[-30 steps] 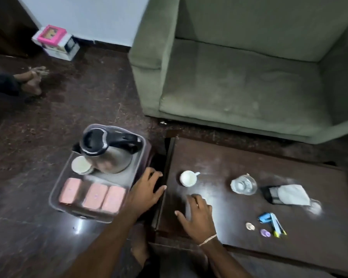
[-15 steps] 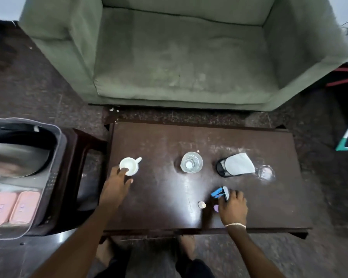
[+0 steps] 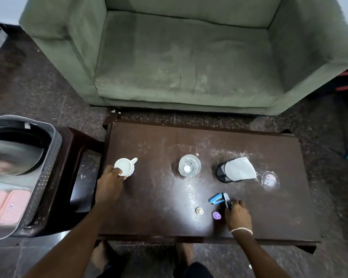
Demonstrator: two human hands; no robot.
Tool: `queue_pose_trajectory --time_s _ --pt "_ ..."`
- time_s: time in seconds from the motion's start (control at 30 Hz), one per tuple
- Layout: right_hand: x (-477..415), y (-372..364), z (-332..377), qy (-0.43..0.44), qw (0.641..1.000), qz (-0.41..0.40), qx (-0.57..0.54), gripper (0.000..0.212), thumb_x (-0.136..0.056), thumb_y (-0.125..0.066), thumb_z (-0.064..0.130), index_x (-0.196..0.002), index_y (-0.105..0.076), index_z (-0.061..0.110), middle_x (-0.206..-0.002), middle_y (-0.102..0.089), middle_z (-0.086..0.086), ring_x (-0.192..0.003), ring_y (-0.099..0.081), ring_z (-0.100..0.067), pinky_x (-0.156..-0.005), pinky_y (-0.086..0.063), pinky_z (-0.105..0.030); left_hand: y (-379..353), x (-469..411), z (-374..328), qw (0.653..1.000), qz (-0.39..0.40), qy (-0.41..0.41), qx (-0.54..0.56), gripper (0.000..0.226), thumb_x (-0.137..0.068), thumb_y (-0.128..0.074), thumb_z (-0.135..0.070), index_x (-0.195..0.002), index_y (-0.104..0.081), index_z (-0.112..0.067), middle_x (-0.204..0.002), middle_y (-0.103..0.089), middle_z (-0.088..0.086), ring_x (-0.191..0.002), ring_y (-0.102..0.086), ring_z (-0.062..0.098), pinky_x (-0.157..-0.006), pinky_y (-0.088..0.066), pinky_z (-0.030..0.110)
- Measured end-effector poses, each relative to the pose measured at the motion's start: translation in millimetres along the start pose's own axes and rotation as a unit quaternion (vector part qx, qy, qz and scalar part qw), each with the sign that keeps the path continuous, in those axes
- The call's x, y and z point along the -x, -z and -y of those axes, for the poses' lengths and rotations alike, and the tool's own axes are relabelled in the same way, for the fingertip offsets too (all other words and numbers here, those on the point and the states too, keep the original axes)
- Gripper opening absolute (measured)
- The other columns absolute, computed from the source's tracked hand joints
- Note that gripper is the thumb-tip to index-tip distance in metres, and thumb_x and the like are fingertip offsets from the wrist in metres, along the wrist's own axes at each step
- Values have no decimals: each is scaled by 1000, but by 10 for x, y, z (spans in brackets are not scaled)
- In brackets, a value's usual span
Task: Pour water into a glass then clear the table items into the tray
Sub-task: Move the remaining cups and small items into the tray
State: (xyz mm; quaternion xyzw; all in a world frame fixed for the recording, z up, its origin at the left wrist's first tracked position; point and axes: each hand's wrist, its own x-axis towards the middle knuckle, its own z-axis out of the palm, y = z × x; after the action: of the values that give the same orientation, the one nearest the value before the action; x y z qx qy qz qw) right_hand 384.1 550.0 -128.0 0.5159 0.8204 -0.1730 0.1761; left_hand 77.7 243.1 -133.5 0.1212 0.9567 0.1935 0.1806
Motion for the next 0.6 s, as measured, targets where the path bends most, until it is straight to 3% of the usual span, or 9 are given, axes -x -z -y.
queue_pose_trajectory --time_s 0.13,0.3,0.47,0.6 --pt "45 39 -108 40 997 -59 -13 14 -79 -69 -5 -90 -66 -12 -95 -63 -32 -93 -60 -49 -81 -49 -52 114 39 -83 999 -19 -7 30 15 -86 -71 -6 -101 -72 -3 -114 -62 14 -93 -67 42 -78 -56 47" --pt "511 235 219 102 992 -69 19 17 -82 -75 4 -90 -67 -8 -92 -64 -29 -91 -59 -45 -79 -48 -50 700 266 64 997 -43 -37 44 18 -89 -72 -10 -106 -72 -5 -116 -63 9 -93 -68 37 -77 -55 42" --pt "1172 394 1153 196 975 -102 -20 15 -70 -81 -6 -78 -68 -3 -73 -64 -24 -67 -64 -46 -59 -56 -50 1537 496 383 994 -78 -65 44 16 -86 -76 -6 -101 -74 -4 -114 -66 14 -93 -69 38 -76 -56 46" --pt "1728 357 2124 251 963 -42 -87 15 -74 -82 2 -80 -68 5 -76 -63 -14 -73 -64 -39 -66 -54 -41 2182 690 884 994 -104 -19 34 17 -87 -74 -8 -104 -74 -4 -120 -65 16 -92 -69 41 -76 -55 46"
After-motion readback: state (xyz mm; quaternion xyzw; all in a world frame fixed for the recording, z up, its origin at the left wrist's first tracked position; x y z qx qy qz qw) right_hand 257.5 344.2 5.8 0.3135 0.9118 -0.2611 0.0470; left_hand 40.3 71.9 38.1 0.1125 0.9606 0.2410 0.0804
